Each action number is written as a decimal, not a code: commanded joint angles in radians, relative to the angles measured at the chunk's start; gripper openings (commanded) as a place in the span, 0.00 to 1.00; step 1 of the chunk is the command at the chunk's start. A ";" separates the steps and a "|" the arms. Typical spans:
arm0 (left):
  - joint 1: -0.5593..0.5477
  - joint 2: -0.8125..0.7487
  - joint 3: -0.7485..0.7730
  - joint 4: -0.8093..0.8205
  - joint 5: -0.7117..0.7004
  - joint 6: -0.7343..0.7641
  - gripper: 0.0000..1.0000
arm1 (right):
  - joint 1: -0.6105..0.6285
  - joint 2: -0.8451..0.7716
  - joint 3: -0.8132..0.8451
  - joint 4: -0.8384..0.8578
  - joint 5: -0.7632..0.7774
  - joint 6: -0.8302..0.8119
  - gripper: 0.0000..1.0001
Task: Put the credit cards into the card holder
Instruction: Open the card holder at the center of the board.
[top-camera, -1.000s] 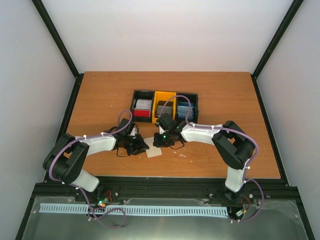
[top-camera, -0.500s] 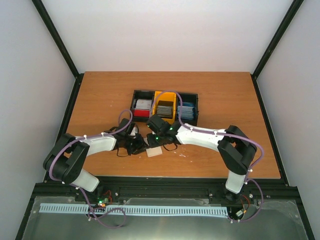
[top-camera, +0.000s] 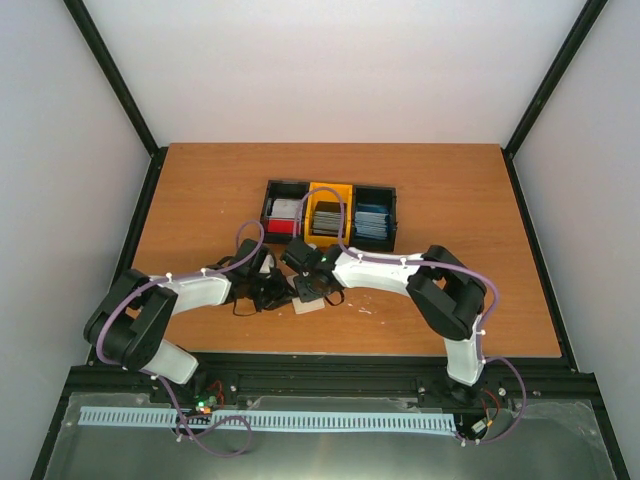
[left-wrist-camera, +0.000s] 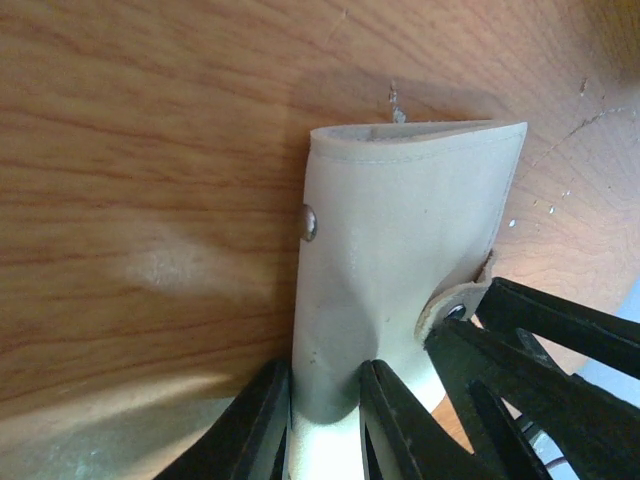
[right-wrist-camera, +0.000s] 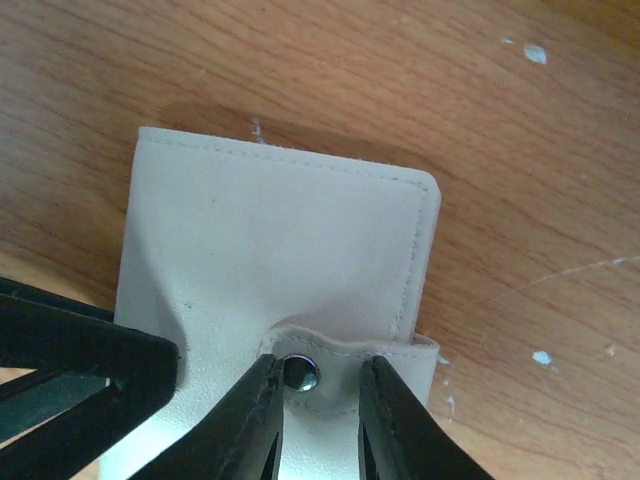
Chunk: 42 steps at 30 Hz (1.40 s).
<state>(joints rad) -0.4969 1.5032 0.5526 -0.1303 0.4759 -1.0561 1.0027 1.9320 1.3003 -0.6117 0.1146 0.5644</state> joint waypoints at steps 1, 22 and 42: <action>-0.005 0.066 -0.069 -0.158 -0.170 0.017 0.22 | 0.018 0.029 0.037 0.001 0.018 -0.032 0.23; 0.007 0.045 -0.106 -0.114 -0.134 0.009 0.20 | 0.071 0.119 0.028 -0.014 0.083 -0.067 0.26; 0.008 0.070 -0.108 -0.111 -0.146 0.010 0.20 | -0.060 -0.019 -0.053 0.184 -0.325 -0.043 0.03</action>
<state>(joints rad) -0.4938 1.4883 0.5087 -0.0635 0.4866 -1.0554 0.9630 1.9400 1.2938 -0.5404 -0.0170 0.4904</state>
